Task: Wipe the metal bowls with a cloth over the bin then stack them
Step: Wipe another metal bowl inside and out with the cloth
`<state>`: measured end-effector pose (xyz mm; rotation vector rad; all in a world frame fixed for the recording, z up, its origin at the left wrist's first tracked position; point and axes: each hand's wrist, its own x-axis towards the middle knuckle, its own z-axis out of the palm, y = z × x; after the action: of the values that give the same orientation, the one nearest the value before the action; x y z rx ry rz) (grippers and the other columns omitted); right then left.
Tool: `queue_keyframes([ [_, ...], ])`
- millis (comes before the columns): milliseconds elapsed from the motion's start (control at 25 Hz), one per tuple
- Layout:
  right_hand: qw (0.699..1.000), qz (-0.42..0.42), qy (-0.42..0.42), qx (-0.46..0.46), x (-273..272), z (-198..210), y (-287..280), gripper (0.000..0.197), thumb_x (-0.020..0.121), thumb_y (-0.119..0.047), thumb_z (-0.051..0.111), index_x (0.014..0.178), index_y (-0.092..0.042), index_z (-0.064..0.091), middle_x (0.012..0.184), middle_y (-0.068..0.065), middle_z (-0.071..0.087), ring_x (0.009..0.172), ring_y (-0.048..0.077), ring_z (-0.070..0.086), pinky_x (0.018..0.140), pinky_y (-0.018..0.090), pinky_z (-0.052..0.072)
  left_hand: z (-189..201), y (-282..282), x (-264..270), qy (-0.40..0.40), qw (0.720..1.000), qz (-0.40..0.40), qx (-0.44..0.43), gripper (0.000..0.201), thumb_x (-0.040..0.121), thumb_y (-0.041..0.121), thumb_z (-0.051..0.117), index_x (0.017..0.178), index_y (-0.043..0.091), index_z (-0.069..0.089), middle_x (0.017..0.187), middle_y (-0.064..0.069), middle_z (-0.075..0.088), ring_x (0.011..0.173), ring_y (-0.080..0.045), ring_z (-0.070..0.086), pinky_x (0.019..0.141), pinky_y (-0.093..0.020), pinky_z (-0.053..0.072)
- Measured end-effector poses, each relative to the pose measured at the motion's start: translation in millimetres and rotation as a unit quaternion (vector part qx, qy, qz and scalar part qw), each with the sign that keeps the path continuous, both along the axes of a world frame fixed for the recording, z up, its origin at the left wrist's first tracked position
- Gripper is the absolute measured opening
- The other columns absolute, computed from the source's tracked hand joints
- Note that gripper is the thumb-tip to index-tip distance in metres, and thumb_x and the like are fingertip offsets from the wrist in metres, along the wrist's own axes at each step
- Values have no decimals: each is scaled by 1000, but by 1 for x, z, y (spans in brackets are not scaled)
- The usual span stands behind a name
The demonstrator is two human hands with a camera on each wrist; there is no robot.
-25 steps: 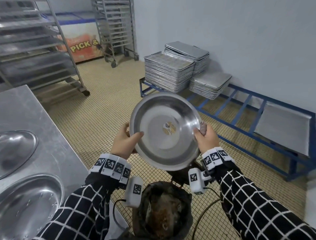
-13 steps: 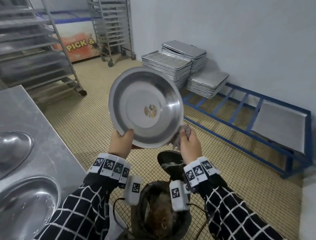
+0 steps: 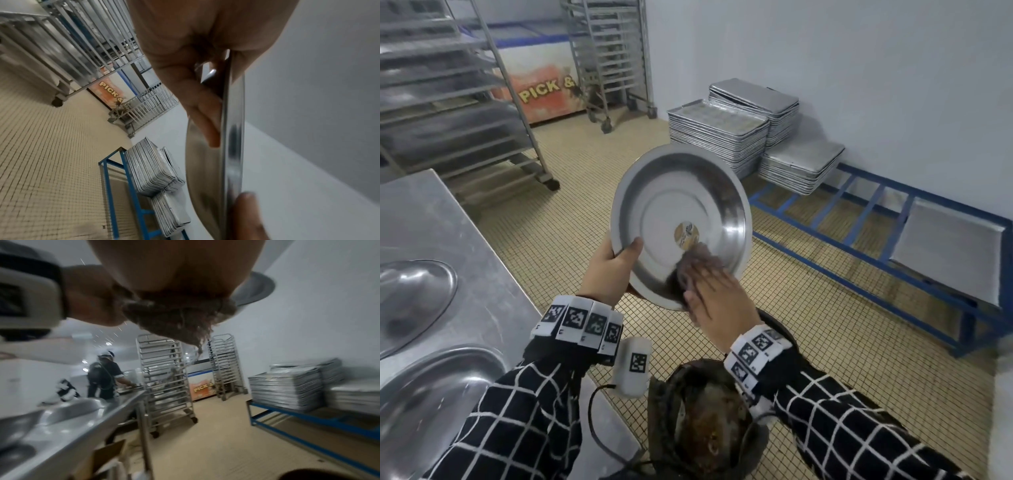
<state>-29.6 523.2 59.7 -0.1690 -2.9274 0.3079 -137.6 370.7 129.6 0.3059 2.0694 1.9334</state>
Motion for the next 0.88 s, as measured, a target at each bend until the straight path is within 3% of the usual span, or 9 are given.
queue_keyframes([
  [80,998,-34,-50,19,0,-1,16,65,97,-50,0,149,-22,24,157,-1,25,146,14,12,120,34,3,-3,2,4,11,1000,-15,-19,25,96,25,52,121,22,52,107,-6,66,95,-31,65,69,-44,59],
  [200,992,22,-38,-122,-2,8,-12,59,99,-48,9,151,-21,22,158,-2,20,147,12,8,118,28,-1,4,12,11,37,999,-17,-14,19,98,24,49,118,24,50,102,4,64,92,-16,63,62,-24,54],
  [360,995,-54,-68,-48,4,0,-17,73,89,-53,-8,152,-22,14,160,1,11,147,18,0,120,40,6,7,13,11,53,998,-11,-15,13,98,26,50,110,26,54,104,1,66,93,-17,64,71,-33,55],
  [480,978,-177,-112,-20,10,-5,26,61,97,-46,5,152,-20,-4,159,3,-13,143,23,-20,118,49,2,1,11,15,-4,1000,-20,-12,8,97,25,52,102,26,57,95,-4,68,82,-26,68,66,-42,58],
  [560,971,-231,-26,-49,13,-2,47,64,99,-47,16,151,-17,-8,158,5,-18,142,25,-22,118,46,2,-5,12,23,-38,998,-42,-22,11,97,24,52,106,21,57,88,-6,68,73,-27,68,60,-40,58],
  [640,959,-248,89,-103,12,4,59,70,99,-47,29,152,-13,-1,160,8,-8,146,24,-6,117,39,10,-12,12,23,-55,996,-59,-42,10,97,23,52,103,17,57,84,-9,67,67,-28,66,53,-38,56],
  [720,930,-251,138,-231,12,16,72,67,96,-46,44,150,-15,19,154,5,28,138,17,29,107,32,29,-14,7,20,-69,993,-73,-59,15,95,23,54,106,13,58,88,-13,67,69,-31,66,52,-38,55],
  [800,894,-259,113,-348,14,30,86,43,92,-42,55,127,-16,49,114,-2,61,107,16,58,84,27,45,-15,2,15,-96,990,-75,-77,22,93,26,58,110,11,57,92,-16,68,72,-32,66,56,-39,55],
  [880,876,-259,76,-401,20,36,93,19,91,-34,60,96,-17,57,85,-4,63,83,17,62,62,22,41,-13,-2,15,-86,991,-74,-77,19,93,23,58,107,12,58,87,-13,67,67,-29,66,54,-37,55],
])
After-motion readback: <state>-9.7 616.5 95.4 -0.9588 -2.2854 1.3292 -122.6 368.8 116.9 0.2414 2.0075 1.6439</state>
